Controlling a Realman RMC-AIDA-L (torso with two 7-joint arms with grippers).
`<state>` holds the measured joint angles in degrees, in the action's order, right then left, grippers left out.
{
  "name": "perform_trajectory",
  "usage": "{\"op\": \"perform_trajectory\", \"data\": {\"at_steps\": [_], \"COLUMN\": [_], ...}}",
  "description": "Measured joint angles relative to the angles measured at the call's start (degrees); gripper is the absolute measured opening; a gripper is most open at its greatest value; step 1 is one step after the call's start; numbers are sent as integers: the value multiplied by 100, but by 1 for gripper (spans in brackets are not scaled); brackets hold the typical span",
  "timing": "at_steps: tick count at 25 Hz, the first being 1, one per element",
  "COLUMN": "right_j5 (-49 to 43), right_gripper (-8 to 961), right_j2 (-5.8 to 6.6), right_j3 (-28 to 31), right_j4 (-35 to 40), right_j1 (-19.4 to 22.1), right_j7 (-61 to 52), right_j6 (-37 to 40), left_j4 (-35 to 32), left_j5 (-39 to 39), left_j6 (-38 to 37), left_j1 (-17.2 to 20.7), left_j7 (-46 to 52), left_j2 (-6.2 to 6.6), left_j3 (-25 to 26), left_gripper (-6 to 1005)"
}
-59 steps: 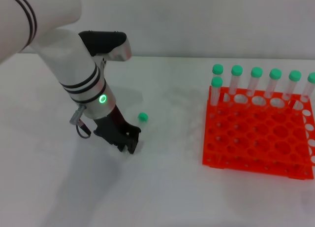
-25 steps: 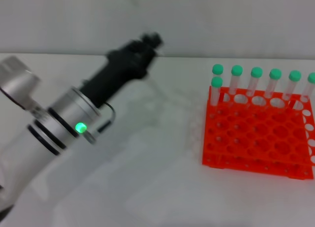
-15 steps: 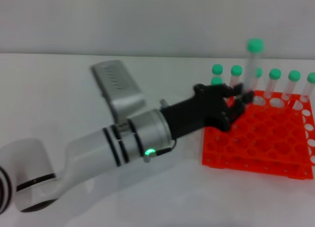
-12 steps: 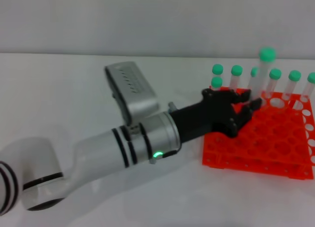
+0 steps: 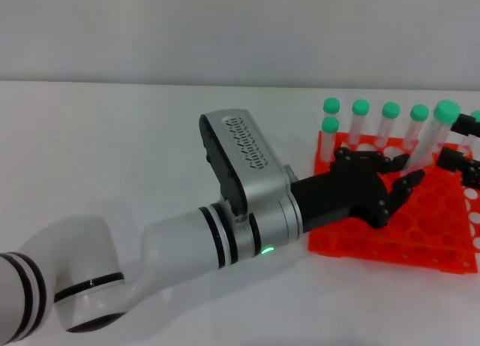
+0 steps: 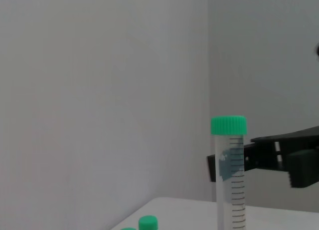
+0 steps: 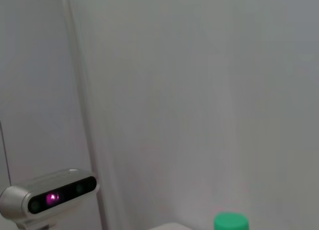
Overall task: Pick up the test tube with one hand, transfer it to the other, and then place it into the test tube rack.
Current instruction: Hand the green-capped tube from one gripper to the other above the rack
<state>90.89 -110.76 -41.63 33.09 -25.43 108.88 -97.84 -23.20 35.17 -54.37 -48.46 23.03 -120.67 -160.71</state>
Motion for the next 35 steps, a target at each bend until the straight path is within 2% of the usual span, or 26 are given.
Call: {"op": "perform_trajectory", "data": {"at_steps": [6, 14, 20, 28, 35], "right_j5": [-5, -11, -11, 48, 74], "right_gripper": [757, 754, 710, 639, 359], "right_j2": [-92, -309, -365, -360, -325], "right_j3": [-3, -12, -33, -10, 11], "right_j4": [-23, -37, -37, -36, -31], "right_j1": [-100, -208, -285, -281, -244], "right_j7": [-31, 3, -26, 66, 197], "right_j6": [6, 33, 153, 246, 251], "left_j4": [-15, -19, -14, -26, -24], "left_j5": [-17, 4, -17, -1, 23], "left_j6": [-4, -13, -29, -33, -35], "left_j1": [59, 112, 155, 188, 188], "left_j7": [-34, -79, -102, -233, -238], "left_j2": [7, 9, 17, 18, 17], "left_j3": [5, 13, 14, 14, 13], "left_gripper": [283, 294, 302, 313, 323]}}
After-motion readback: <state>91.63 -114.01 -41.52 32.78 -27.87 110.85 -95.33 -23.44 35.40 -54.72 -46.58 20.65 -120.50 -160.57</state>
